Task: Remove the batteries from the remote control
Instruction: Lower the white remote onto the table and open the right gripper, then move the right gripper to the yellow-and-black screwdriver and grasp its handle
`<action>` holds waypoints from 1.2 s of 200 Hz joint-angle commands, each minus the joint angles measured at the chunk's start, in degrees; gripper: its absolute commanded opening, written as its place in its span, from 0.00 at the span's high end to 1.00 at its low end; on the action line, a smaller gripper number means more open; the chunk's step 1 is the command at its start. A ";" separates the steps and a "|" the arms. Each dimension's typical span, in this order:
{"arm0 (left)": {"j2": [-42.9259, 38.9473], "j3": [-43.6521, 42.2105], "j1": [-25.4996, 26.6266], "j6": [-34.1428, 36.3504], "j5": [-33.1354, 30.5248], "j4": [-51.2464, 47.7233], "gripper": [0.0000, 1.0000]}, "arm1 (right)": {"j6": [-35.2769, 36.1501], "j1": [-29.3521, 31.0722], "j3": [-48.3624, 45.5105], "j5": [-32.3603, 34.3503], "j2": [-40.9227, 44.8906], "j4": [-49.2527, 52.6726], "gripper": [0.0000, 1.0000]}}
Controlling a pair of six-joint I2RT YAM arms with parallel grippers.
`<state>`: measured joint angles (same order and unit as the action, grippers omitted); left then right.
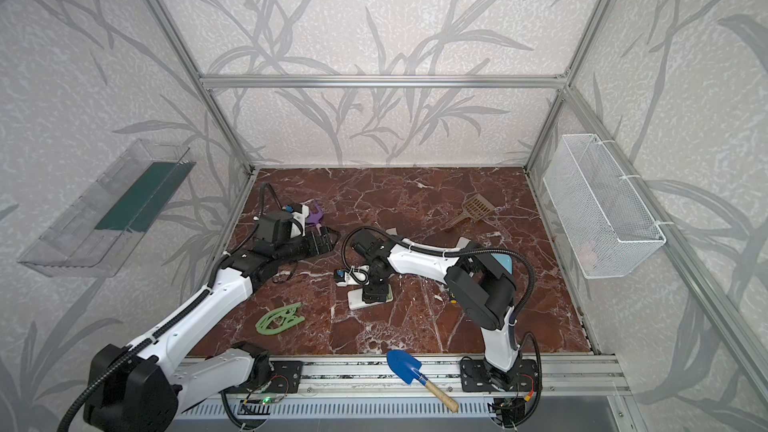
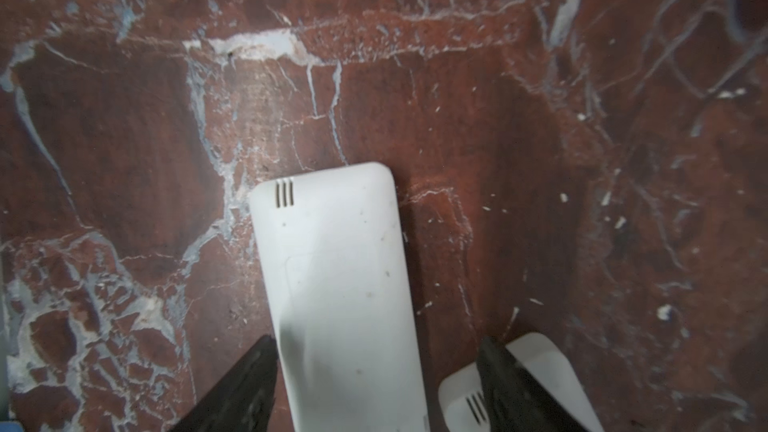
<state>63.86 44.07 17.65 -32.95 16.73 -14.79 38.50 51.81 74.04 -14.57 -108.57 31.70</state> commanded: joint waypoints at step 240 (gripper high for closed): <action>6.44 4.08 3.68 3.44 7.13 5.31 0.05 | -62.62 -20.21 -30.04 24.88 41.01 6.44 0.32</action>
<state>68.36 45.32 20.62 -30.50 23.33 -7.35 -17.34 31.94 47.75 4.45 -72.99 34.92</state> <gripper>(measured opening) 0.954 0.687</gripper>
